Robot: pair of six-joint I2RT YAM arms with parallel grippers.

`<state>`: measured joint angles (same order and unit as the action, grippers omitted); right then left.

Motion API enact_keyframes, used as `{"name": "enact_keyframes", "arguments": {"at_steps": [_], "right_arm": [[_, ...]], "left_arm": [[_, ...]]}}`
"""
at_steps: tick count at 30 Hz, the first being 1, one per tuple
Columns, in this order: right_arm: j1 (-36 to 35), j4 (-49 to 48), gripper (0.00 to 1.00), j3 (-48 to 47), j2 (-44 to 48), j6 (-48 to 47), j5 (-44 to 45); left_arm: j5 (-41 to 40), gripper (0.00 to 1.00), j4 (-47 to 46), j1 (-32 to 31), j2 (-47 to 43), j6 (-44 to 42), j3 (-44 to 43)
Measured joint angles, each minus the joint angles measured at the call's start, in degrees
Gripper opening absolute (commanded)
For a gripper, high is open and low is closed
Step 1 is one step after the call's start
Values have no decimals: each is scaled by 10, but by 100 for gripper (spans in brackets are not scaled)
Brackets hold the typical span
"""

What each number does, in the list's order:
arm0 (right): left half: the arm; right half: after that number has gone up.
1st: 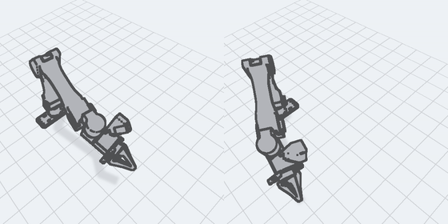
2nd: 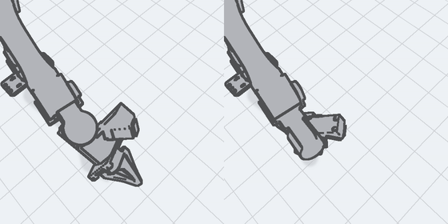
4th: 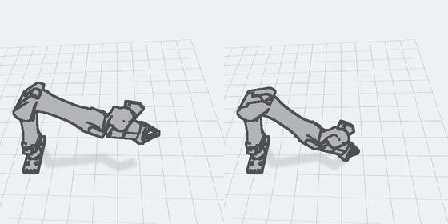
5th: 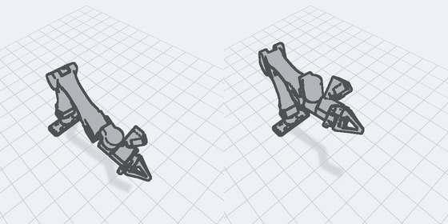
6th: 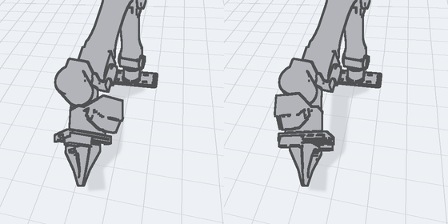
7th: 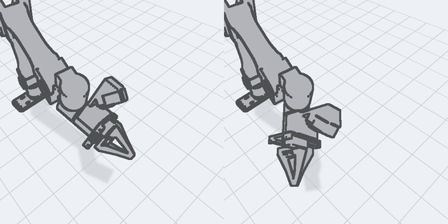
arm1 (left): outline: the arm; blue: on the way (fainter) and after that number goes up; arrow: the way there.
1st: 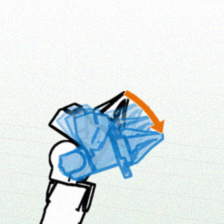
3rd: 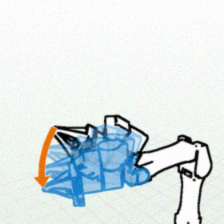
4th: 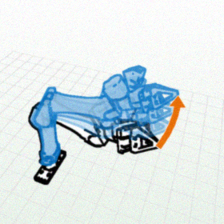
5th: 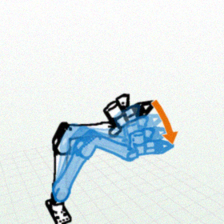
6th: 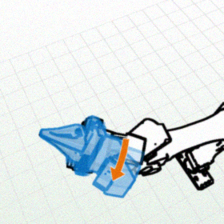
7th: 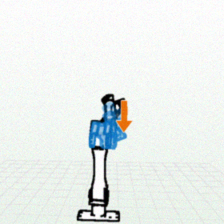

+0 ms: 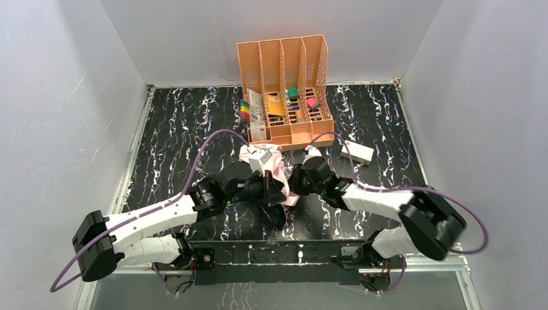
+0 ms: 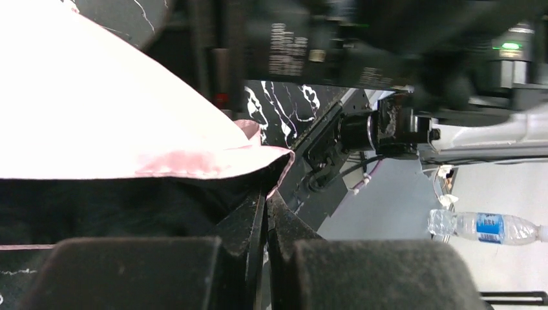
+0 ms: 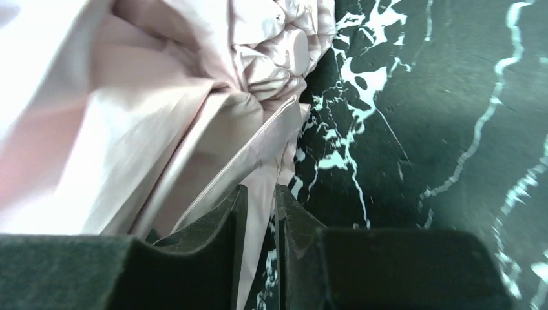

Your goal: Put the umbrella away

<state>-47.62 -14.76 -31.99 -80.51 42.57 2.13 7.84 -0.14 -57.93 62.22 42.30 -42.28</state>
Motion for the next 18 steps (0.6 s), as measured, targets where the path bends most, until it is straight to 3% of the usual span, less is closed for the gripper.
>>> {"name": "enact_keyframes", "arguments": {"at_steps": [11, 18], "right_arm": [[0, 291, 35, 18, 311, 7, 137], [0, 347, 39, 13, 346, -27, 127]], "left_arm": [[-17, 0, -123, -9, 46, 21, 64], [-20, 0, -136, -29, 38, 33, 124]]}}
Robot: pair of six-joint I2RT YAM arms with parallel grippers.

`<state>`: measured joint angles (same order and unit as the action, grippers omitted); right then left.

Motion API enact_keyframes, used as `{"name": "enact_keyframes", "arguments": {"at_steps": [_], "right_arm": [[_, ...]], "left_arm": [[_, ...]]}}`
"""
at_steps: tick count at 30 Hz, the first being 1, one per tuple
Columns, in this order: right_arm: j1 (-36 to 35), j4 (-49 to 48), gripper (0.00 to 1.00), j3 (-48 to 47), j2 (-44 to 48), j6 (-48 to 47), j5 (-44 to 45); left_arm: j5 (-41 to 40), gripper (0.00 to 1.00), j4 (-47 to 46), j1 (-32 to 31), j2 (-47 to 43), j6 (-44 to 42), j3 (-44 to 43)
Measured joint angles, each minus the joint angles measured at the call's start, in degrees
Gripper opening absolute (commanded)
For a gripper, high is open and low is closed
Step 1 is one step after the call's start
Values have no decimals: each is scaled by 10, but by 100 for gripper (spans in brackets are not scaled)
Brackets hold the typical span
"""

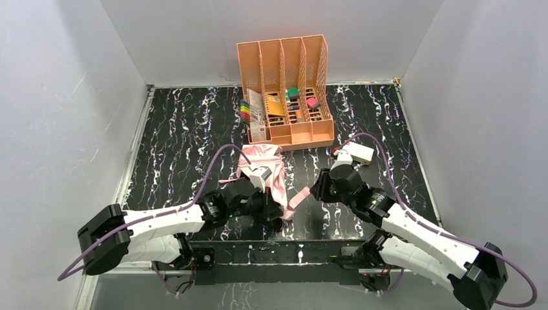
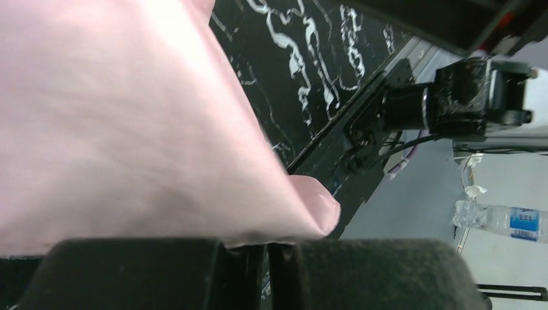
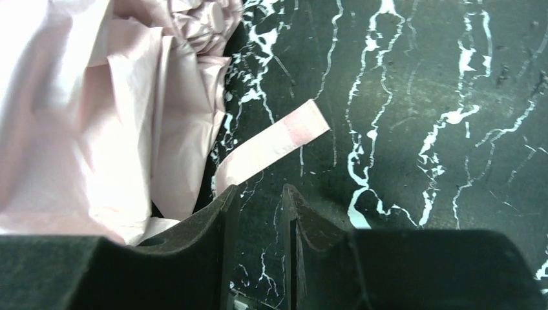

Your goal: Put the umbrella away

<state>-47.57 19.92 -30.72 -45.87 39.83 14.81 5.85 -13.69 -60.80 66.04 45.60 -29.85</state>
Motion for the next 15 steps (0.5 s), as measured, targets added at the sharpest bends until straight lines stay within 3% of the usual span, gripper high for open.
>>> {"name": "enact_keyframes", "arguments": {"at_steps": [9, 15], "right_arm": [[0, -23, 36, -63, -57, -67, -90], [0, -97, 20, -91, -99, -85, -191]], "left_arm": [[-12, 0, -33, -37, -10, 26, 88], [-30, 22, -40, -62, -34, 44, 132]]}}
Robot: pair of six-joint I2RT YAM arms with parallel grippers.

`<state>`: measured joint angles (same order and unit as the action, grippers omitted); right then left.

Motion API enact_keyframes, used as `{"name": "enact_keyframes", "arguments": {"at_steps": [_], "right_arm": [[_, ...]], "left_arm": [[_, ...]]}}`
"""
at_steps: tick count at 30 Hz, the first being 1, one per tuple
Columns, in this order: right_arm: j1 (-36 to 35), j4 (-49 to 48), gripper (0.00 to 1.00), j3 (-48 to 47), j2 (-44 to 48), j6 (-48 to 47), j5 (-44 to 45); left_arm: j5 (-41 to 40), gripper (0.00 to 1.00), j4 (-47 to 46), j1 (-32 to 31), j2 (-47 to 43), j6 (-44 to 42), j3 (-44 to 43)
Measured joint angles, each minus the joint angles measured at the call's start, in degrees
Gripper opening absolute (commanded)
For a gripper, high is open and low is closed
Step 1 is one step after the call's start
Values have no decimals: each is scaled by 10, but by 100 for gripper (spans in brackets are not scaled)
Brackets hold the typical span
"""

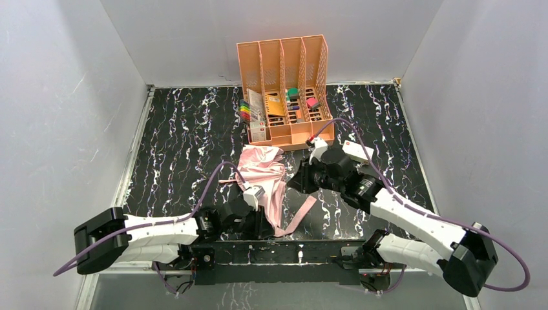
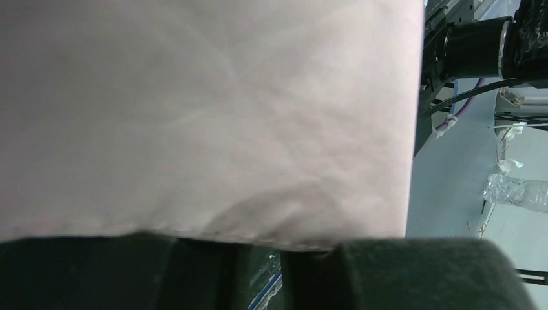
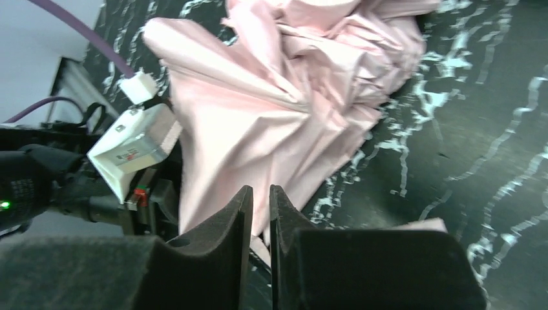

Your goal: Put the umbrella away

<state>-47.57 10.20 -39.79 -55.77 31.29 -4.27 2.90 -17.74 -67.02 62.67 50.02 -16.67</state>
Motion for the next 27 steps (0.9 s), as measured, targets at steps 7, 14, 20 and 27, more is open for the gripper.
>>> {"name": "enact_keyframes", "arguments": {"at_steps": [7, 14, 20, 27], "right_arm": [[-4, -108, 14, 3, -74, 47, -88], [-34, -194, 5, 3, -122, 106, -112], [-47, -239, 3, 9, -166, 145, -111], [-59, -283, 2, 35, -236, 171, -116]], "left_arm": [[-9, 42, 0, -11, -5, 6, 4], [-13, 62, 3, -27, -5, 7, 4], [-30, 62, 16, -40, -5, 6, 4], [-34, 61, 14, -49, 14, 2, -3]]}}
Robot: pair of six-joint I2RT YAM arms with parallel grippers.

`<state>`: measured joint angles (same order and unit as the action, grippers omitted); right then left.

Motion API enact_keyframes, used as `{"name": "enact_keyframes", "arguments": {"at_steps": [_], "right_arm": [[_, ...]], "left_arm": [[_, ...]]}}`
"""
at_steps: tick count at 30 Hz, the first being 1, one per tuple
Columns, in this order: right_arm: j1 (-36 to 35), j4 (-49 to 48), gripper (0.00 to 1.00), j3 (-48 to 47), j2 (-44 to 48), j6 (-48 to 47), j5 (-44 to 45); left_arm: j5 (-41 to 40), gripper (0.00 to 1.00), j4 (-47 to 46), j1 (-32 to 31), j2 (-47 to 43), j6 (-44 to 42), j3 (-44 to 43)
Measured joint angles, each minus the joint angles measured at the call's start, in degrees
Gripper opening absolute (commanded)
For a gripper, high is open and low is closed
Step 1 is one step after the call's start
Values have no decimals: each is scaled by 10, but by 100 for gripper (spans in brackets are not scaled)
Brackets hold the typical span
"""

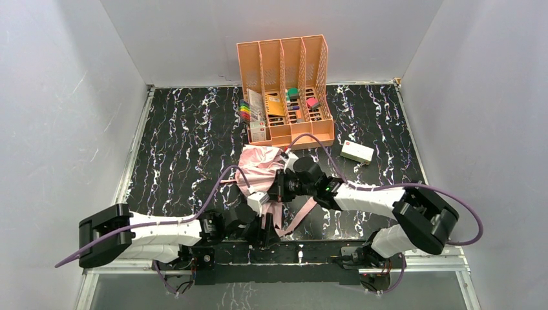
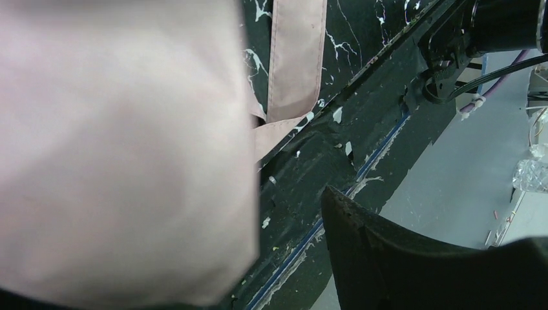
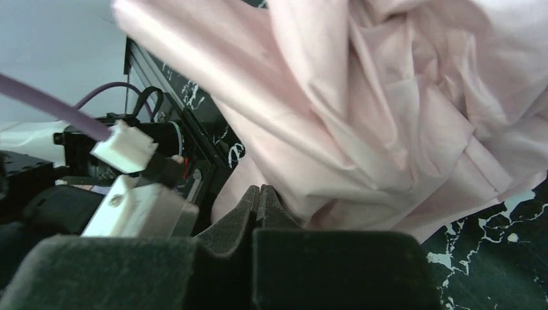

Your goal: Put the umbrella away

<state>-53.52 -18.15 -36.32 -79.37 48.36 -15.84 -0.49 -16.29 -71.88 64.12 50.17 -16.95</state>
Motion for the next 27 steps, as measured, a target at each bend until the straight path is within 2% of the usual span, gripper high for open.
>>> {"name": "enact_keyframes", "arguments": {"at_steps": [9, 13, 21, 27], "right_arm": [[-9, -9, 0, 30, -43, 26, 30], [-9, 13, 0, 33, -60, 27, 66], [-9, -24, 0, 49, -106, 25, 80], [-9, -52, 0, 61, -108, 24, 79]], "left_arm": [[-4, 62, 14, -16, 20, -9, -22], [-13, 73, 38, -19, 0, -9, -23], [-79, 97, 142, -20, -138, 19, -26], [-177, 98, 301, -20, -240, 46, -98]]}}
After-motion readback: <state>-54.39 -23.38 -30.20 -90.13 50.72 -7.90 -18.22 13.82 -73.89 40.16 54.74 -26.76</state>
